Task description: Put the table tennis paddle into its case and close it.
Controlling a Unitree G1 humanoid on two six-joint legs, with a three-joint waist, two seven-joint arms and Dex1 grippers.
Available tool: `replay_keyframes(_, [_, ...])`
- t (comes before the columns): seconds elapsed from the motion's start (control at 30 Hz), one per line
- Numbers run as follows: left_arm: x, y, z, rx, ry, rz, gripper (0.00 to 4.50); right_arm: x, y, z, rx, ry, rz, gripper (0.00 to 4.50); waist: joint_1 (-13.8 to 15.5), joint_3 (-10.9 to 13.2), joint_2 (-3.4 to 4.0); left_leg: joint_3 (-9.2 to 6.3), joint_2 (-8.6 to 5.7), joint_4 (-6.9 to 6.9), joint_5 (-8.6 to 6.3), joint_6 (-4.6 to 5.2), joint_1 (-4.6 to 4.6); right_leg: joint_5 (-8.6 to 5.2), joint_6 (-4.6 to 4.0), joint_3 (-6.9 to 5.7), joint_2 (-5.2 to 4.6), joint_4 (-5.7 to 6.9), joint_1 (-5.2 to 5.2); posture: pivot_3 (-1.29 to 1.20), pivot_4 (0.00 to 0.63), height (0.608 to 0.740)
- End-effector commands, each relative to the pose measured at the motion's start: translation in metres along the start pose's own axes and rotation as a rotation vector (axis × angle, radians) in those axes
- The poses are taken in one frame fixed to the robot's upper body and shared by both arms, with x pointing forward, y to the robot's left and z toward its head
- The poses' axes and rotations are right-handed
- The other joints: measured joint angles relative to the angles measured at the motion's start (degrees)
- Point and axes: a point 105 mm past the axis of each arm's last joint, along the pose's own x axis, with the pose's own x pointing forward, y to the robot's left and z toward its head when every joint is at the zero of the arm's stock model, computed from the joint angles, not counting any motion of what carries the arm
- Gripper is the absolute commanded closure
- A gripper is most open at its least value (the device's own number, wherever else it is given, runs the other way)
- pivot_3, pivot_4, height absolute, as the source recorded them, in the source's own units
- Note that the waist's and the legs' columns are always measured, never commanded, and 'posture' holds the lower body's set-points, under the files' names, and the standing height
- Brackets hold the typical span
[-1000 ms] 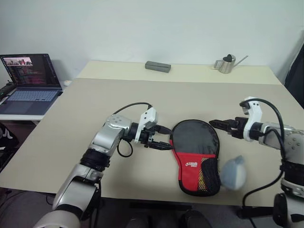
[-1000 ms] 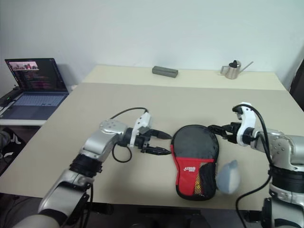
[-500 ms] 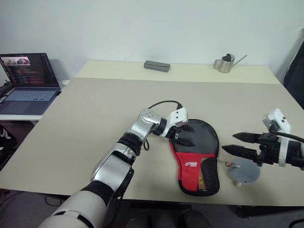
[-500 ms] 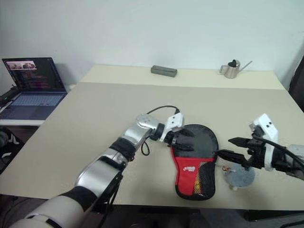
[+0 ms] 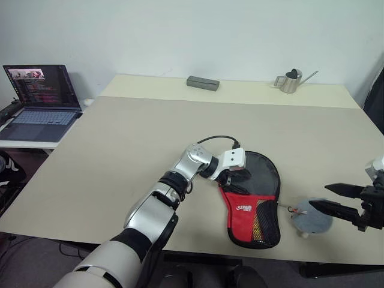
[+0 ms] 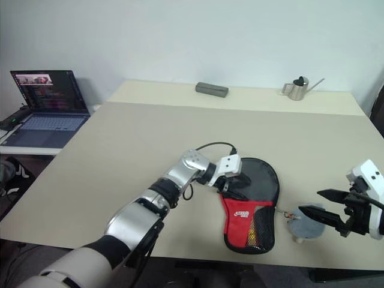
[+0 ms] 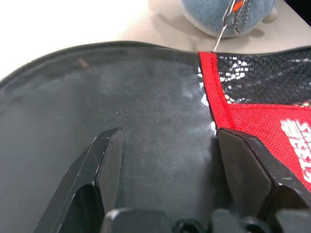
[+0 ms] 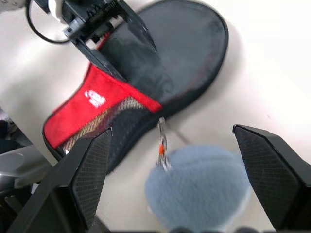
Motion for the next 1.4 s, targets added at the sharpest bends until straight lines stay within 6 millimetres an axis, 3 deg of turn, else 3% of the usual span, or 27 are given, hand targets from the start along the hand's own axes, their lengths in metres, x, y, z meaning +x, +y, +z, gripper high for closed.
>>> replay_keyframes(0.03, [0.003, -0.001, 0.006, 0.035, -0.01, -0.016, 1.18, -0.014, -0.004, 0.002, 0.023, -0.037, -0.023, 0.15, 0.03, 0.01, -0.01, 0.0, -0.01, 0.0, 0.0, 0.0, 0.0, 0.0, 0.01, 0.0, 0.0, 0.0, 0.01, 0.0, 0.15, 0.74])
replay_keyframes(0.3, [0.004, -0.003, 0.004, 0.037, -0.01, -0.022, 1.18, -0.014, -0.009, -0.006, 0.097, -0.046, -0.058, 0.15, 0.03, 0.03, -0.04, -0.01, 0.0, 0.0, 0.0, 0.0, 0.04, -0.01, 0.01, 0.0, 0.0, 0.02, 0.03, 0.0, 0.15, 0.74])
replay_keyframes(0.73, [0.004, -0.004, 0.002, 0.043, -0.01, -0.025, 1.18, 0.011, -0.022, -0.048, 0.319, -0.004, -0.167, 0.15, 0.03, 0.0, -0.01, 0.0, -0.01, 0.0, 0.0, 0.0, 0.06, -0.01, 0.01, 0.03, -0.04, 0.04, 0.03, 0.0, 0.15, 0.74])
replay_keyframes(1.2, [0.003, -0.005, 0.001, 0.038, -0.012, -0.019, 1.18, 0.027, -0.017, -0.057, 0.337, 0.019, -0.151, 0.15, -0.03, -0.01, 0.0, 0.01, 0.0, 0.0, 0.0, 0.0, 0.09, -0.01, 0.01, 0.05, 0.12, 0.06, 0.04, 0.0, 0.15, 0.74])
replay_keyframes(1.3, [0.003, -0.005, 0.0, 0.035, -0.012, -0.019, 1.18, 0.03, -0.017, -0.059, 0.331, 0.027, -0.161, 0.71, -0.02, -0.01, 0.02, 0.0, 0.0, 0.0, 0.0, 0.0, 0.1, -0.01, 0.01, 0.04, 0.12, 0.07, 0.05, 0.0, 0.15, 0.74])
replay_keyframes(1.4, [0.004, -0.006, -0.002, 0.033, -0.007, -0.02, 1.18, 0.031, -0.016, -0.058, 0.315, 0.031, -0.164, 1.76, -0.02, -0.02, 0.02, 0.01, 0.0, 0.01, 0.0, 0.0, 0.1, -0.01, 0.01, 0.04, 0.12, 0.07, 0.05, 0.0, 0.15, 0.74])
